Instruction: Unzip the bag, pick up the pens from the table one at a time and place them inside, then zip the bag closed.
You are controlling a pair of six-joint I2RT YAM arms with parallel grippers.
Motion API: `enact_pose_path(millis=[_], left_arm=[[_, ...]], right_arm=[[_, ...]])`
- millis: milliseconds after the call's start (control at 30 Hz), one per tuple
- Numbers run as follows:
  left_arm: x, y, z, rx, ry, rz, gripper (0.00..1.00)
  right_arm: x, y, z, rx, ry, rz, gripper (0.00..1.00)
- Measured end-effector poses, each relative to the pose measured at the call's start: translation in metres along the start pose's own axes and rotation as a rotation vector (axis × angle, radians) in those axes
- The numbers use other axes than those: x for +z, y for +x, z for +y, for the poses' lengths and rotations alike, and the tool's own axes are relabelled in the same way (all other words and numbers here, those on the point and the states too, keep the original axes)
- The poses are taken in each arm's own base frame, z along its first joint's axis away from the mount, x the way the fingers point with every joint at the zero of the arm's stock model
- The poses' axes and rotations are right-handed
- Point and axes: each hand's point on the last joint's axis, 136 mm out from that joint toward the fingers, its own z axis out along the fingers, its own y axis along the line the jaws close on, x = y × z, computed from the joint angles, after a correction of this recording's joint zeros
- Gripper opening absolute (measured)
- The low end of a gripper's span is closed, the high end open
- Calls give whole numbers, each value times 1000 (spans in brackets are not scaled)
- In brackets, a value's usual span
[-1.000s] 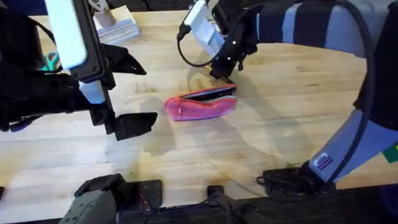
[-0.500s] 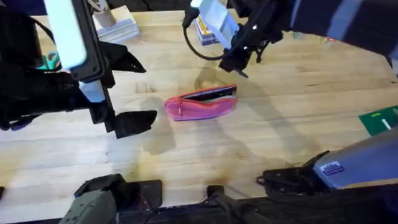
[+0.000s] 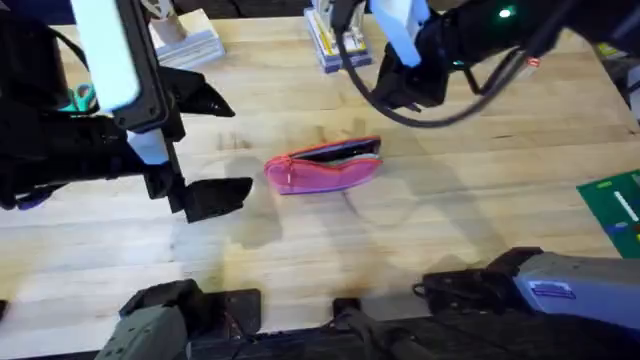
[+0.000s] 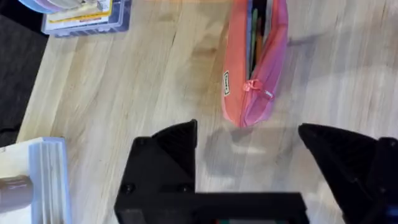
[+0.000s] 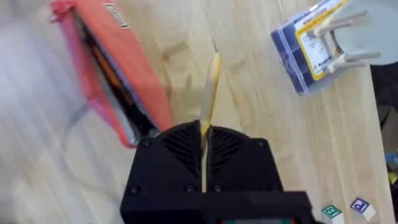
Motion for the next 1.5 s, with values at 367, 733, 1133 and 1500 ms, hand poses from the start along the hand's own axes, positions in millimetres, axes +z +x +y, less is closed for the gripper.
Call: enact_pose_path(millis=[367,733,1133,1500], left_arm=[[0,0,0,0,0,0,992],[0,0,0,0,0,0,993],[0,0,0,0,0,0,993],[0,0,0,0,0,0,994]], right_arm=[[-51,2,38,-139,-45,-83,33],[-10,15,77,-218,-126,-73,33],[42,45,109,-246,-184,-39,46],[60,42,96,-284,-139,-23,31]])
